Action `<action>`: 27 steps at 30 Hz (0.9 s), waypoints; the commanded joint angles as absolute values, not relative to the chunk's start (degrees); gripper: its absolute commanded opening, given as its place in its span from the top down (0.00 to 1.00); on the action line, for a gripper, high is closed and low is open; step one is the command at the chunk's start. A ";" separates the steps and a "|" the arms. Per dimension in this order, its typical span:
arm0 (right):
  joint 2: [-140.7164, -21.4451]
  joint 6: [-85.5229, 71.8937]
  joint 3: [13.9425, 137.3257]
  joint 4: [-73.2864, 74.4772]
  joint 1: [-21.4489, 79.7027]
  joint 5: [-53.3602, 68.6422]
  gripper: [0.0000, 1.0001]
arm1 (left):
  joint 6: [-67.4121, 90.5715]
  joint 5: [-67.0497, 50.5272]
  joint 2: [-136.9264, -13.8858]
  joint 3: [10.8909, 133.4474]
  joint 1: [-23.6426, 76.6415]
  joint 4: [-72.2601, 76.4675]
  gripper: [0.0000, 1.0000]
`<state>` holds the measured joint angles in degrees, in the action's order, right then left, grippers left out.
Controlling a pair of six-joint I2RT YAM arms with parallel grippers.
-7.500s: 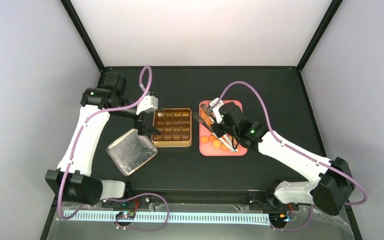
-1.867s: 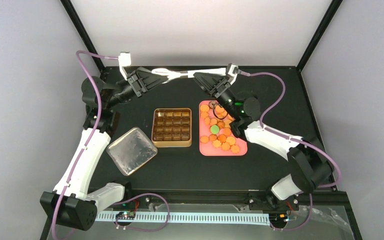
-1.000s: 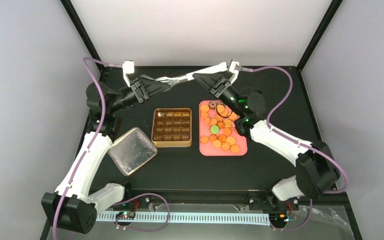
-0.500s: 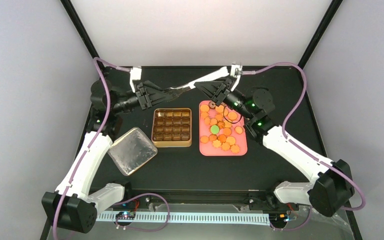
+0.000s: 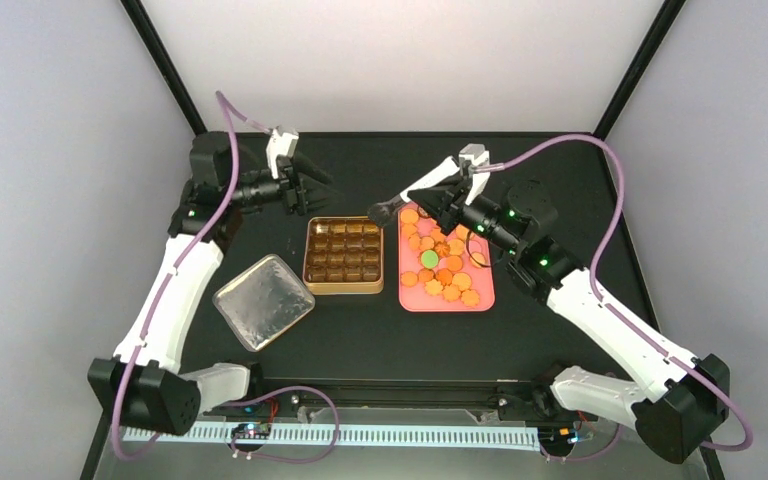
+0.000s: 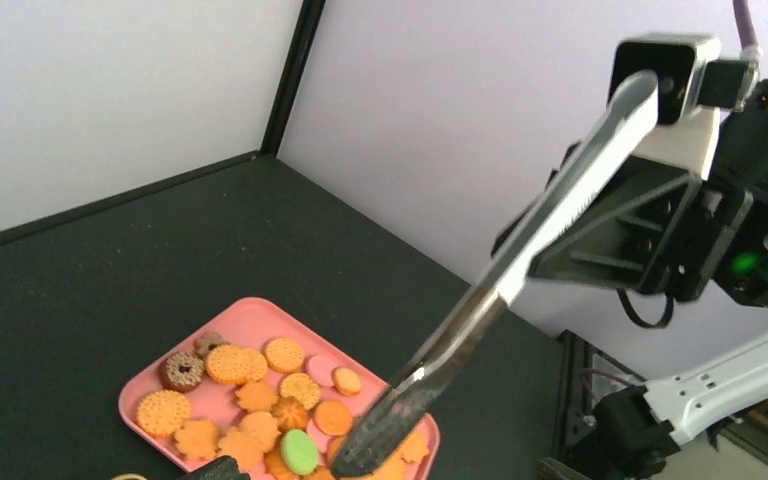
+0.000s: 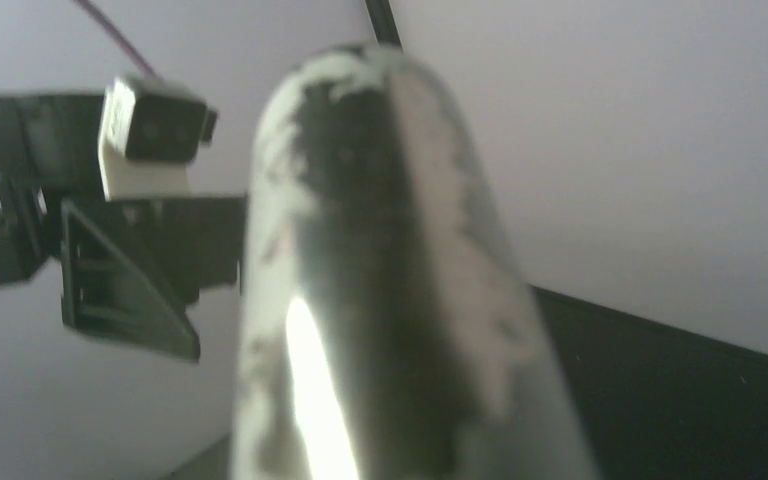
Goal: Pack the cookies
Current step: Pass from the left arm to the right, then adjust the clamp.
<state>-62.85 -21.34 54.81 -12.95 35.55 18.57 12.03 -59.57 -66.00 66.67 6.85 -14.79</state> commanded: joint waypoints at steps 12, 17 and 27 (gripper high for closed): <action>-64.03 -17.34 47.75 -11.26 35.54 18.96 0.82 | -5.06 -43.87 -86.66 83.40 21.15 -23.27 0.24; -66.31 -16.17 48.23 -10.85 36.05 18.79 0.82 | -6.43 -39.57 -92.14 87.03 25.40 -23.95 0.25; -70.20 -15.64 50.45 -10.43 36.24 15.06 0.83 | -8.41 -32.50 -94.96 86.71 30.67 -23.21 0.27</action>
<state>-69.82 -16.36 47.97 -8.05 35.99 17.56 -5.89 -36.73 -95.29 86.91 29.39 -23.70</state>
